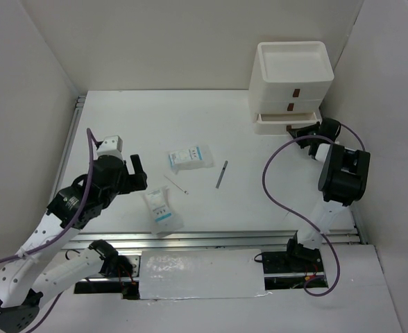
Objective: Organize the makeup
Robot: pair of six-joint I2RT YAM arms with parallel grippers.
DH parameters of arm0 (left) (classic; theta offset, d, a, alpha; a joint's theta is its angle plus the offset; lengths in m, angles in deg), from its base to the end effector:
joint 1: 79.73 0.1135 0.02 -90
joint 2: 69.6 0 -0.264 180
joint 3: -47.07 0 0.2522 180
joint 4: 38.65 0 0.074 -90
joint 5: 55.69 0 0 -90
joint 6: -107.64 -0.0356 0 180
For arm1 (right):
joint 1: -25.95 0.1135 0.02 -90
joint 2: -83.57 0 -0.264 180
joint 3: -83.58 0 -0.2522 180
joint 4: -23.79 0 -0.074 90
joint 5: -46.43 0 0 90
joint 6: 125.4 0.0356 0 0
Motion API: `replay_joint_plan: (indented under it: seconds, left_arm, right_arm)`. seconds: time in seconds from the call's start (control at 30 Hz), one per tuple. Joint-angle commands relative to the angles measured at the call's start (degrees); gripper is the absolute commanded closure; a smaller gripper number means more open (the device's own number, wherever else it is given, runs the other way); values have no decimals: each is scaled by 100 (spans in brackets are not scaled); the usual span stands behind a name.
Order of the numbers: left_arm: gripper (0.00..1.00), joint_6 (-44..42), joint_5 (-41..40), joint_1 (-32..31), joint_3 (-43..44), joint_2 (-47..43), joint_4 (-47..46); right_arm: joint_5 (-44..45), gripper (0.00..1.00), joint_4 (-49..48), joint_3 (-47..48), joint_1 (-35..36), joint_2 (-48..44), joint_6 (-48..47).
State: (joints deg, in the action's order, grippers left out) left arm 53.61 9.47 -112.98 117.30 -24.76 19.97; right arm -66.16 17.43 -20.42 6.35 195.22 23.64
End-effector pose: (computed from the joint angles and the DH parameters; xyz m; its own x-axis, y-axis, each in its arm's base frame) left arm 0.1333 -0.0695 0.3495 -0.4905 -0.3157 -0.8122 -0.1043 0.9466 -0.3050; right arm 0.3961 -0.1265 0.1596 -0.2422 0.9267 -0.2875 0.3922 0.3645 0.8446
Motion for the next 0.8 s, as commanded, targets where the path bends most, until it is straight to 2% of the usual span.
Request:
replay_joint_plan:
  seconds: [0.0, 0.17, 0.37, 0.43, 0.47, 0.5, 0.53, 0.6, 0.73, 0.77]
  left_arm:
    - [1, -142, 76, 30, -66, -203, -223]
    - [1, -142, 111, 30, -74, -283, -250]
    - [1, -142, 137, 30, -83, -353, -241]
    - [1, -134, 129, 21, -101, -397, -250]
    - [1, -134, 129, 30, -101, -406, -250]
    - [1, -125, 111, 30, -110, -415, -250]
    - [1, -125, 111, 30, -110, -415, -259]
    - [1, -134, 102, 21, -101, -388, -259]
    - [1, -99, 50, 30, -66, -274, -215]
    - [1, -90, 15, 30, -66, -265, -189]
  right_arm:
    - [79, 100, 237, -264, -53, -635, -183]
    - [333, 100, 429, -888, -80, -1364, -279]
    - [440, 100, 570, -1302, -106, -1787, -429]
    - [466, 96, 710, -1293, -97, -1849, -482]
    - [466, 86, 711, -1319, -97, -1954, -490]
    - [466, 48, 702, -1389, -97, -2016, -517]
    - [475, 36, 685, -1425, -71, -2112, -508]
    - [693, 17, 972, -1373, 130, -2358, -692]
    - [1421, 4, 1720, -1100, 728, -2727, -1166]
    - [1528, 0, 1791, -1056, 1121, -2867, -1402]
